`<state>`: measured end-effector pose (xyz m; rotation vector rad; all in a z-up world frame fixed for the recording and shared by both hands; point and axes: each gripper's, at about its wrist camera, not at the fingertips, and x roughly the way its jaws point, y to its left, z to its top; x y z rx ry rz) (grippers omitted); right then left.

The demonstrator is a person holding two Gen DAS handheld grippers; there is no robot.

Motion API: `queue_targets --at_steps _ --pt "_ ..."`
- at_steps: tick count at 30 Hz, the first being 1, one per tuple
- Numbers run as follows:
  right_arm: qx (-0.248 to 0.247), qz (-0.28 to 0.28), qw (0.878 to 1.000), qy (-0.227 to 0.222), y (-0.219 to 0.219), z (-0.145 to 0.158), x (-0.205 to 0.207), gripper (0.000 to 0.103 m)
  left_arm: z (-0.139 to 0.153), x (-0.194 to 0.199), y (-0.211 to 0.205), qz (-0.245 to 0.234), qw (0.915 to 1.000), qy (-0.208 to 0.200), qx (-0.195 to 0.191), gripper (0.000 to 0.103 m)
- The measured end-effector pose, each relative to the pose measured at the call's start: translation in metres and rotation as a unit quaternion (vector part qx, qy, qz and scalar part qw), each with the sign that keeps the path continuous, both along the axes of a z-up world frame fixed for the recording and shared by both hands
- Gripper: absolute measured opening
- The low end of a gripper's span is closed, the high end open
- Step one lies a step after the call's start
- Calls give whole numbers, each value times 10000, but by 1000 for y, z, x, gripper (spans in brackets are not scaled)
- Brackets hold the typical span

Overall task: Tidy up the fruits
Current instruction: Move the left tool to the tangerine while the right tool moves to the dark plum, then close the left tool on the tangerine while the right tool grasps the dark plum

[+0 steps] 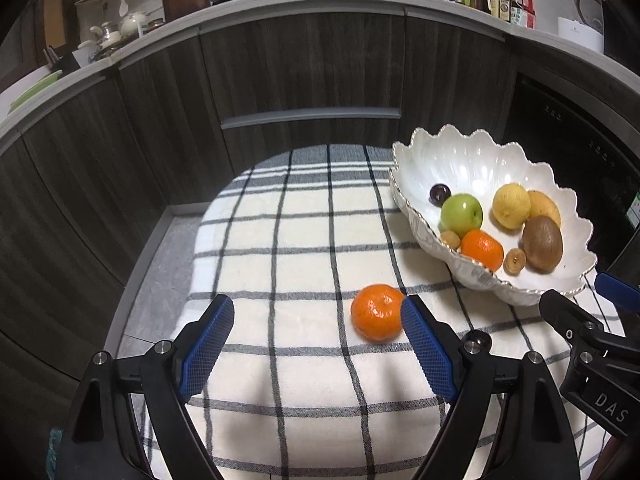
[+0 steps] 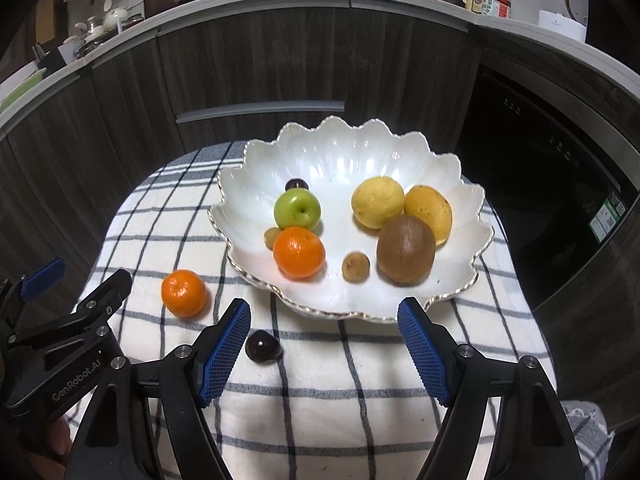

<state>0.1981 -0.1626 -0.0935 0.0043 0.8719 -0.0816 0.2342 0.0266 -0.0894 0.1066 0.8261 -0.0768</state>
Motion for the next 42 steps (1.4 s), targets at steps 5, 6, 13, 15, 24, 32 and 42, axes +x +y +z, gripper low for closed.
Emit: queue_targets --at_steps 5,6,13,15,24,32,42 --pt "-21 -195 9998 50 -7 -11 1 77 -12 10 -11 -155 9998 135 -30 85" --pt "-20 -242 9997 44 -9 -12 2 77 -14 12 -14 -192 9997 148 -34 85" --pt "-125 -545 9984 -58 -19 -17 2 77 -30 25 -31 -368 9990 263 -26 81" --pt "-186 -610 9979 -89 -21 -18 3 78 -36 30 -34 -424 9985 327 -97 79" --pt "-449 -695 9961 -295 -15 -17 2 81 -58 37 -42 -602 9964 551 -217 55" --pt "-553 -667 9957 -315 -10 -17 1 81 -61 38 -40 -624 9959 607 -260 47" --pt "-200 -317 9985 -391 -1 -15 -9 81 -42 18 -22 -489 9978 439 -64 46"
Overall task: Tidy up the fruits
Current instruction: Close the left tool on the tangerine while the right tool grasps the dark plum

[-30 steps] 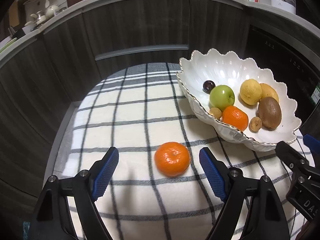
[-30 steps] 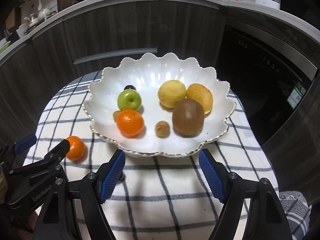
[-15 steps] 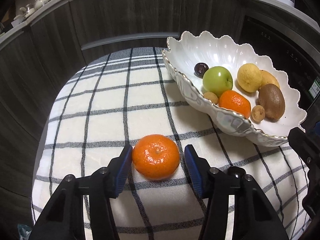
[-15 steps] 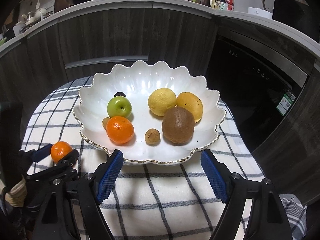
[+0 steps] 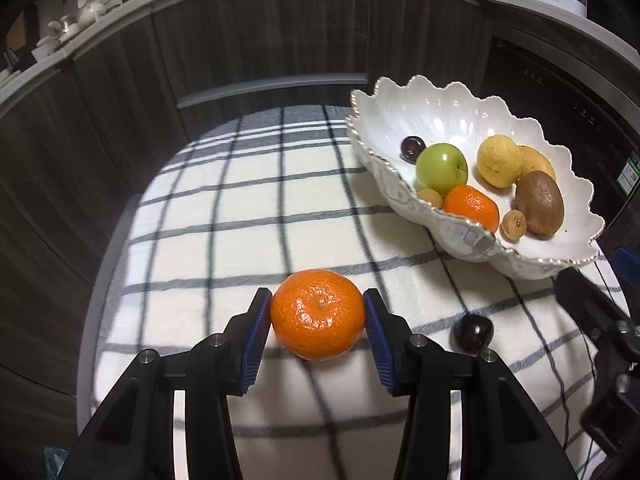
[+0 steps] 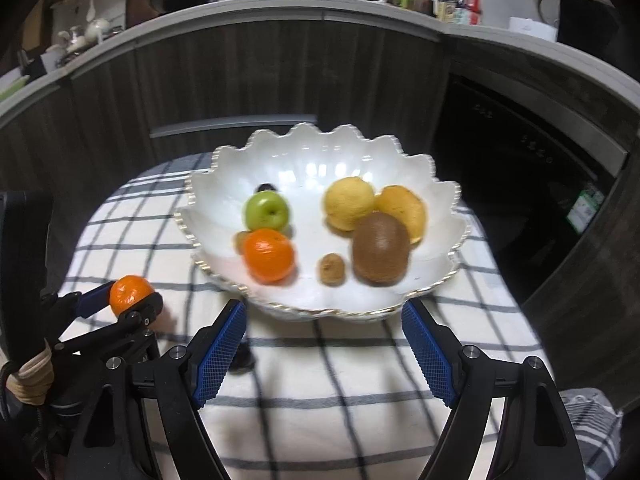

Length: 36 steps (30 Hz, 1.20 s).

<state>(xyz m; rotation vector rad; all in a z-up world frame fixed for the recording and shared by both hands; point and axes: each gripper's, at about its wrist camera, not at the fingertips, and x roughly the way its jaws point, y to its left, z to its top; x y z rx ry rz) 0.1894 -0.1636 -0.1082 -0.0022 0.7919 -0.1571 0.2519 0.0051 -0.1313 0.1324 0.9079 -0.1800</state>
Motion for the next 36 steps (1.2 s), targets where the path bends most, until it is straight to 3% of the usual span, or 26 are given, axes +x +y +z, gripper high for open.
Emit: queue_targets --at_steps 7,11,22,27,36 --pt "287 620 9974 211 23 -16 0 81 -1 -16 27 253 9995 -39 184 46" --pt "464 865 9943 414 31 -29 5 79 -1 -17 36 367 9993 -53 108 46" --pt "469 955 9909 826 34 -55 24 56 -4 -13 45 521 9986 -75 -51 46" --pt "545 1064 9877 1006 37 -64 30 34 -5 -13 46 547 9984 -68 -88 46" --pt "537 1109 9873 1004 38 -66 29 32 -4 -15 45 532 9985 -81 -97 46"
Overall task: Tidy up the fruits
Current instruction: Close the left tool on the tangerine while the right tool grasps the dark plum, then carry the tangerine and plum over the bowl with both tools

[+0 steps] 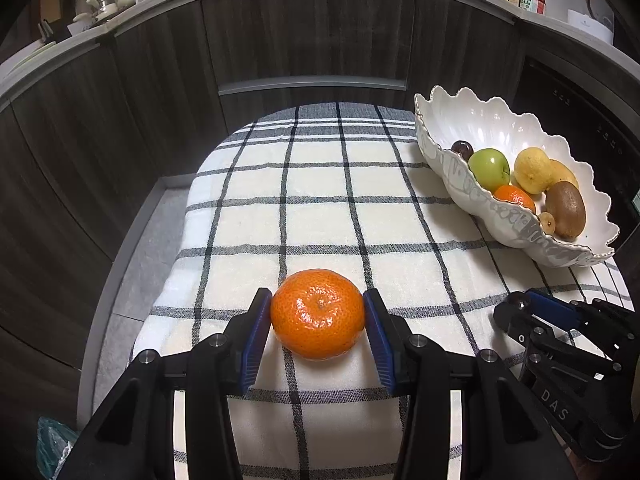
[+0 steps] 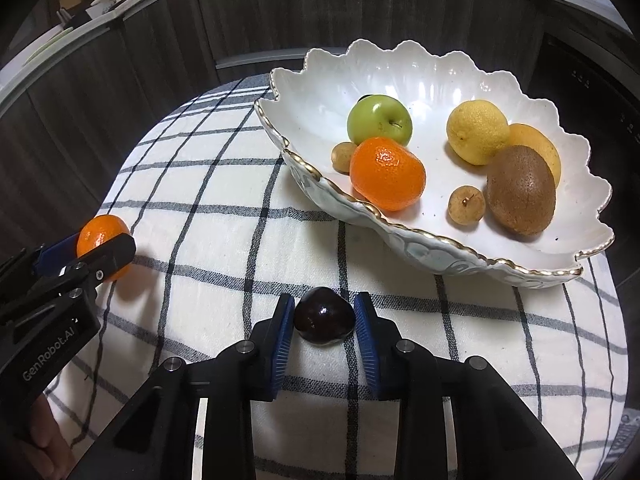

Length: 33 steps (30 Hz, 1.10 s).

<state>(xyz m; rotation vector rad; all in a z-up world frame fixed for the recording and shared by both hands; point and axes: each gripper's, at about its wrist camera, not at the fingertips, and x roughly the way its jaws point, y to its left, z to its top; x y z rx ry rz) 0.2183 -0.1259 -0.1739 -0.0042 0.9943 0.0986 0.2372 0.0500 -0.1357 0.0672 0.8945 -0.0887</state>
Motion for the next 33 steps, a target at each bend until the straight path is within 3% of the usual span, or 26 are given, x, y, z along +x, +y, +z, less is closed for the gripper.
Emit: queue_targets --at_steps 16,33 --pt "120 173 9991 -356 2 42 -22 32 22 -7 -14 -193 9996 -224 -12 46" --pt "197 -185 9957 -883 -50 98 -20 32 82 7 -68 -607 9954 -725 -144 46"
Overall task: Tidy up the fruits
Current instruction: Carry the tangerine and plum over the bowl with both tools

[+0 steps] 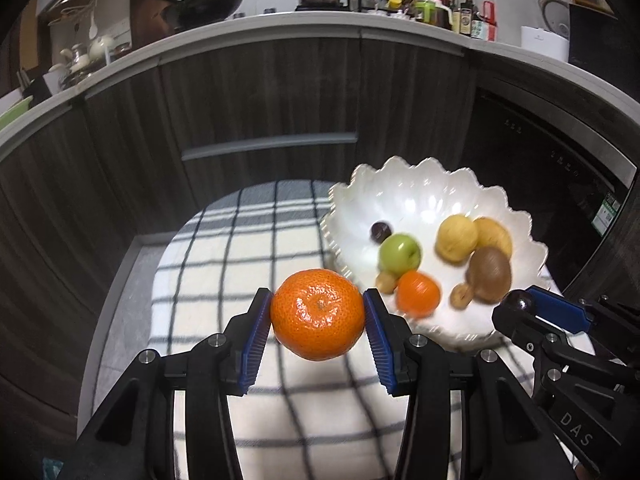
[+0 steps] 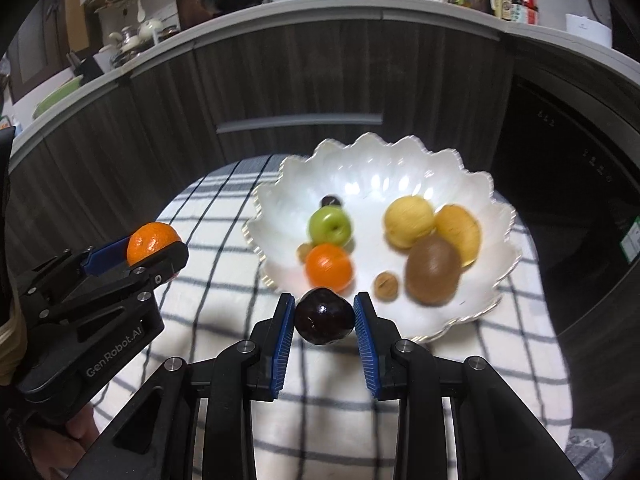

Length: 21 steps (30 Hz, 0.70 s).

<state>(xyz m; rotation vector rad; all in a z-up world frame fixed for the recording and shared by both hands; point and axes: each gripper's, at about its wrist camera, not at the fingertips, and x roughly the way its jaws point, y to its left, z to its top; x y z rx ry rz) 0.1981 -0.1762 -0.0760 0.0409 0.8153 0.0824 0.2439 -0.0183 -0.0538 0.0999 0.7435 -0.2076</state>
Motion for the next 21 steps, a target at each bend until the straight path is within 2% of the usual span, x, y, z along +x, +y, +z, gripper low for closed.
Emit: queue_targets --at_steps 6,11,21 --pt "-91 -198 9997 -147 -31 13 14 32 9 18 -30 -223 9997 -62 -65 46" --pt "-170 -261 9995 -114 -50 14 30 32 6 37 -54 -384 9992 -25 -52 46" --pt "-201 -315 9992 126 -74 -7 56 32 -19 58 -79 -504 9985 224 58 46"
